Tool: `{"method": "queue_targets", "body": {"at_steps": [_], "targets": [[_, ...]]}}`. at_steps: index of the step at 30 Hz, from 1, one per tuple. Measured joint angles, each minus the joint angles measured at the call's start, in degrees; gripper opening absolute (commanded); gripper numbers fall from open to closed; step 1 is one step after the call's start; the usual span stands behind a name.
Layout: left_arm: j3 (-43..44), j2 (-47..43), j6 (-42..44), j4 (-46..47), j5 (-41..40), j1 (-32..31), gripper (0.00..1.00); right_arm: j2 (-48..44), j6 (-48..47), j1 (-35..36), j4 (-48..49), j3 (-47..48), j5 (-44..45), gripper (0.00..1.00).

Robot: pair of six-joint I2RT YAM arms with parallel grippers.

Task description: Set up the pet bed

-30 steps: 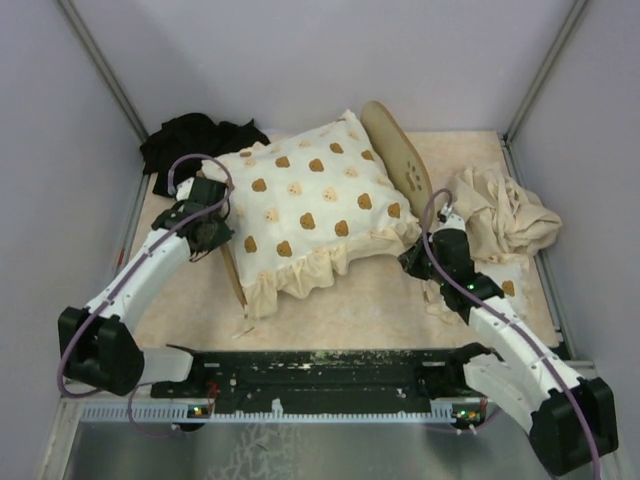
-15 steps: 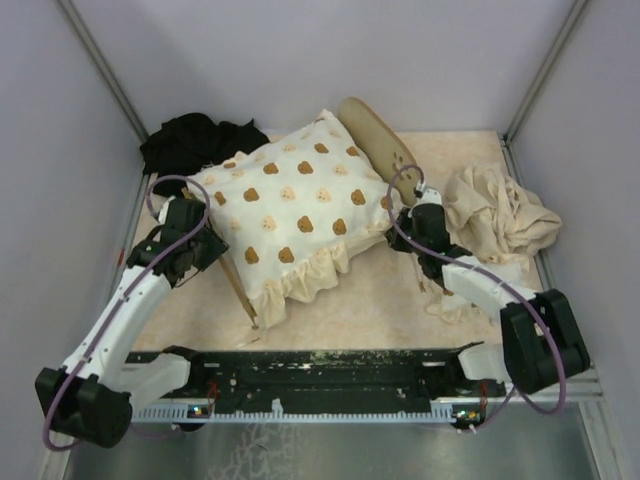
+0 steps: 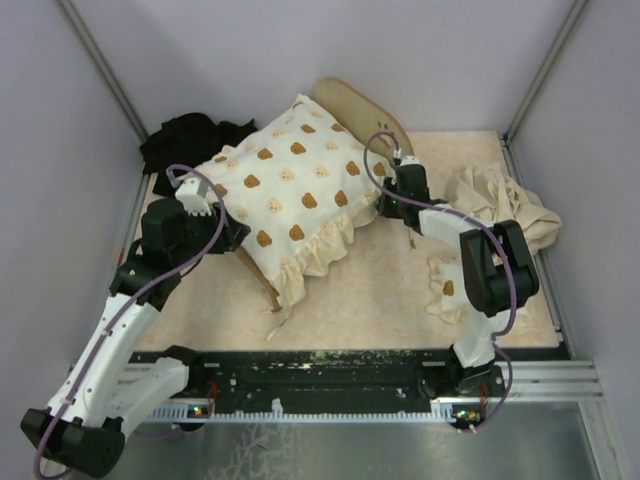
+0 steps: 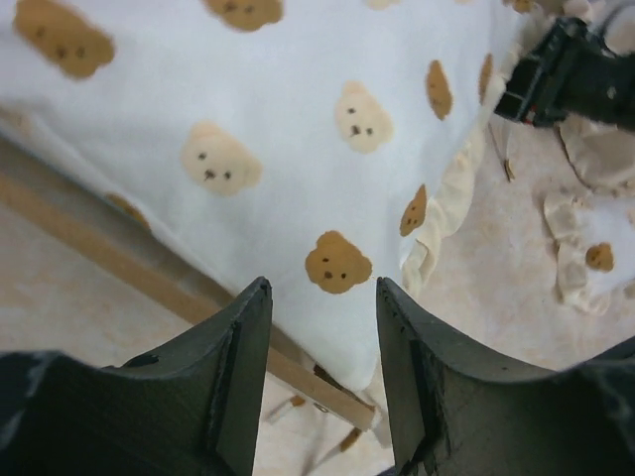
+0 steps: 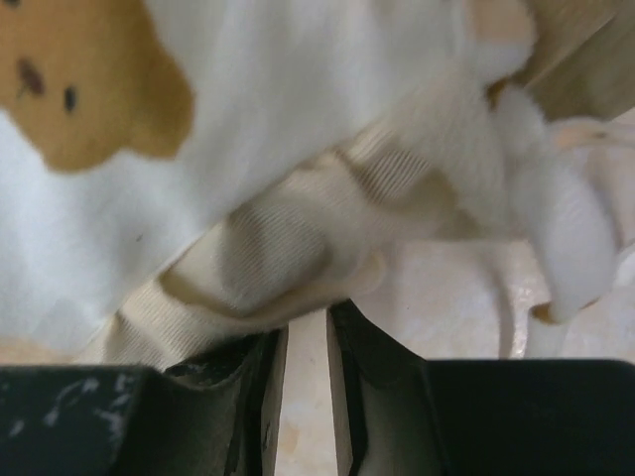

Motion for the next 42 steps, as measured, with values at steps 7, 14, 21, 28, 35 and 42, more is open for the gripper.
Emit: {"method": "queue_targets", "body": {"at_steps": [7, 14, 21, 28, 35, 42], "targets": [[1.14, 0.15, 25.77, 2.19, 15.1, -0.02, 0.53, -0.15, -2.84, -1.46, -8.48, 3.85, -0.85, 0.49], [0.74, -1.55, 50.77, 0.35, 27.21, -0.04, 0.57, -17.73, -2.78, -0.81, -8.9, -6.38, -0.87, 0.65], [0.57, 0.04, 73.05, -8.33, 31.95, -2.78, 0.58, -34.1, -1.16, -0.79, -9.51, -12.9, -1.77, 0.7], [0.66, 1.44, 84.83, -18.23, 29.05, -4.24, 0.59, -46.12, 3.96, -0.79, -8.61, -23.65, -7.58, 0.7], [0.83, 5.2, 88.89, -21.79, 24.15, -4.87, 0.57, -51.36, 6.4, -0.79, -7.06, -27.19, -10.27, 0.7], [-0.07, 7.32, 90.51, -17.88, 23.98, -6.23, 0.54, -52.92, 6.67, -0.79, -6.71, -27.36, -11.17, 0.7]]}}
